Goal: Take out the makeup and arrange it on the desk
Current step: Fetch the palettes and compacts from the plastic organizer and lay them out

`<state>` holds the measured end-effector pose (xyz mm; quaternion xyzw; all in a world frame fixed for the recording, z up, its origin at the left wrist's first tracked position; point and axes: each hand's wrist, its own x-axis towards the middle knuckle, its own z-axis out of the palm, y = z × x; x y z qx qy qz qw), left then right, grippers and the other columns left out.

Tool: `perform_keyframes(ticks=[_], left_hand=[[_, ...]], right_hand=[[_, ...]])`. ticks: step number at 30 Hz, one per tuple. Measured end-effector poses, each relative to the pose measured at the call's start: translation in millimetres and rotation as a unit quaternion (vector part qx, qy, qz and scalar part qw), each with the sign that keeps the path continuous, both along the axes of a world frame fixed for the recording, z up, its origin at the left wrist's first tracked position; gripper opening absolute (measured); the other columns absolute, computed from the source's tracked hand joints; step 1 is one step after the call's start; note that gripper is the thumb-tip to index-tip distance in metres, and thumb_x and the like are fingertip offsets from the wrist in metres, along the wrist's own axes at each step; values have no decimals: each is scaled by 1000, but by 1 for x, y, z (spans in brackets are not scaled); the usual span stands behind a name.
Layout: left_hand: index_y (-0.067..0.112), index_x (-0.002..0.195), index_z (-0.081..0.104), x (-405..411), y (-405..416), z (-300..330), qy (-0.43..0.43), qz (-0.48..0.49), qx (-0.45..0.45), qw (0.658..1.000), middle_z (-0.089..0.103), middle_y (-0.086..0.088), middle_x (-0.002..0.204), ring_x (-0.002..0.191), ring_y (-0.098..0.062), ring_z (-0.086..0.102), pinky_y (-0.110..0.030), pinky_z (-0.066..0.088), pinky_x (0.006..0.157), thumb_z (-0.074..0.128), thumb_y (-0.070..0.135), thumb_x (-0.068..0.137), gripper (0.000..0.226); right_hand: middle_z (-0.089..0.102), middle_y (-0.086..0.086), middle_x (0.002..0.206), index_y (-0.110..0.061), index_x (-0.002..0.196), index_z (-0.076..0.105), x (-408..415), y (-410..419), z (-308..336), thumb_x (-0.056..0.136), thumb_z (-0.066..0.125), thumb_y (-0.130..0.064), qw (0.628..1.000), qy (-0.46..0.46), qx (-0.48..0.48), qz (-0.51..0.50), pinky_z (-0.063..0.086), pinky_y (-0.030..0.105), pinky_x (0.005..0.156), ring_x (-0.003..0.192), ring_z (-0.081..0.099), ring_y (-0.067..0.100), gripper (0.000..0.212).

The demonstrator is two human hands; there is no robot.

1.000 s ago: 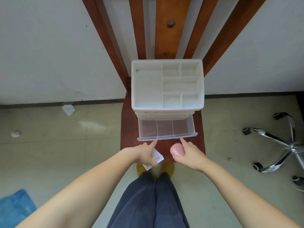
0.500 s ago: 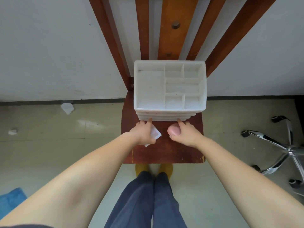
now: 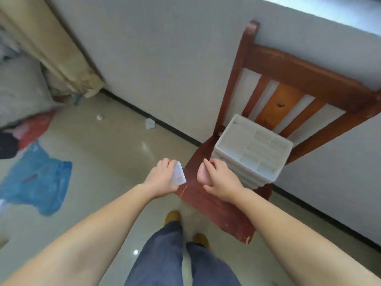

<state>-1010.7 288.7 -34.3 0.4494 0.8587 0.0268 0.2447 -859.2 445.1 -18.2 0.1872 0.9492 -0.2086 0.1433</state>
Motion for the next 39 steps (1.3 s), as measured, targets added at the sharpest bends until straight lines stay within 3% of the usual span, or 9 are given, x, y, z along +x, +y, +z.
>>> perform_keyframes(ticks=[6,11,17,24,29,34,39], left_hand=[[13,137,32,34,-107,30,21,174,18,984,38,-7,130,117,-27,40,-34,40,92,60,36,80,68],[17,138,29,75,-223,54,37,347,39,936,36,-4,132,122,-25,39,-33,38,96,60,35,79,69],[16,140,29,182,-390,73,64,535,66,840,36,-7,133,126,-26,35,-32,33,103,63,35,77,74],[14,137,30,377,-575,88,102,668,35,736,35,-6,132,123,-27,36,-32,36,99,63,35,78,70],[13,139,28,521,-676,101,114,747,-6,655,34,-7,134,123,-26,37,-30,36,99,63,36,78,74],[12,136,32,636,-753,108,139,828,-29,543,38,-7,129,118,-26,40,-30,39,93,60,32,79,66],[10,132,36,705,-822,96,134,871,-55,470,41,-9,123,113,-28,43,-33,43,89,56,28,79,59]], right_hand=[[23,9,149,-13,150,10,-25,-53,43,85,60,-40,980,15,59,191,40,36,103,138,21,27,87],[25,9,147,-14,149,12,-60,-145,65,85,60,-38,929,21,95,356,42,37,101,137,21,28,84],[28,7,145,-16,149,14,-48,-322,79,84,60,-41,839,45,106,532,43,36,100,134,27,27,84],[23,4,148,-18,150,8,64,-544,74,87,57,-43,735,57,84,670,40,34,102,136,22,22,83],[22,4,148,-17,150,7,163,-689,74,88,54,-47,625,76,74,774,39,32,104,137,22,22,83],[23,3,147,-18,150,8,241,-822,85,88,55,-46,511,103,65,851,43,33,101,137,23,22,83],[23,5,148,-17,150,8,295,-946,82,87,56,-44,432,115,56,893,43,34,101,137,23,25,84]])
